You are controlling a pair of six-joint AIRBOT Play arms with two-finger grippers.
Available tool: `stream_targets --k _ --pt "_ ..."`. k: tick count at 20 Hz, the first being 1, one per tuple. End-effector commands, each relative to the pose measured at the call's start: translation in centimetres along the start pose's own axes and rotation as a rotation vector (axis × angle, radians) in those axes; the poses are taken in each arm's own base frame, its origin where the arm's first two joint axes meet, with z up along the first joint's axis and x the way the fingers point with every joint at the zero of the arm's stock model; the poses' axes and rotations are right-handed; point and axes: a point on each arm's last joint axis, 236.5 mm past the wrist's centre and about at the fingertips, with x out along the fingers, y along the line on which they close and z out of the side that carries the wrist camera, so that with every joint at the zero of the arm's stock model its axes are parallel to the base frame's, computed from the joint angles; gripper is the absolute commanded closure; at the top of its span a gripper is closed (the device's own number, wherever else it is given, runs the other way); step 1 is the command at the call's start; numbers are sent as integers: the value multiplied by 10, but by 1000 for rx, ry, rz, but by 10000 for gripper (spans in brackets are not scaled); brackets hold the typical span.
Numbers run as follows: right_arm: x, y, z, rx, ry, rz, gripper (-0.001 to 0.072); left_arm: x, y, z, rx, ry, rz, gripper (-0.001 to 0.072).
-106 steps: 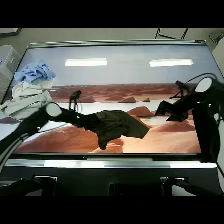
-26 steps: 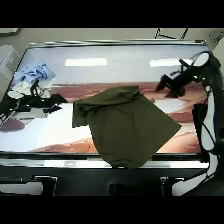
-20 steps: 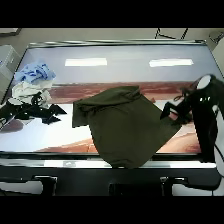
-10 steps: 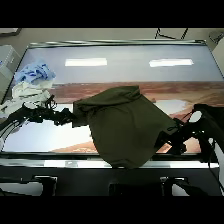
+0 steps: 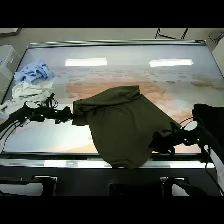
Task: Fold the clothes and pants, and hang the long-sleeved shirts on hangers.
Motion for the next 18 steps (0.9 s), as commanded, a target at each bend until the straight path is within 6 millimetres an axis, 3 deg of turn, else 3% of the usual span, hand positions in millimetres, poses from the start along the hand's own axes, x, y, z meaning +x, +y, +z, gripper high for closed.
stream_targets --k 1,3,7,9,11,12,13,14,15,16,18 --pt "-6 26 42 39 -171 114 669 -5 -5 0 17 -7 -4 683" --pt "-38 47 89 15 -355 143 674 -6 -7 -7 19 24 -12 683" --pt "-133 95 186 47 -728 224 675 -3 -10 -45 37 179 -22 683" --pt "-142 108 210 59 -743 242 674 3 -10 -65 55 245 -10 683" --pt "-119 107 210 65 -629 210 673 9 -14 -84 67 300 -11 683" --pt "-106 104 203 61 -562 188 629 11 -17 -91 78 322 -12 682" --pt "-98 102 191 20 -500 162 462 13 -20 -93 90 329 -14 664" --pt "-94 99 178 -57 -447 124 312 11 -25 -92 112 331 -27 520" --pt "-95 90 165 -131 -381 69 177 6 -29 -86 123 323 -36 310" --pt "-99 76 152 -160 -314 31 121 -4 -34 -73 132 305 -50 174" --pt "-107 31 120 -108 -141 -28 81 -32 -43 -37 155 233 -76 164"
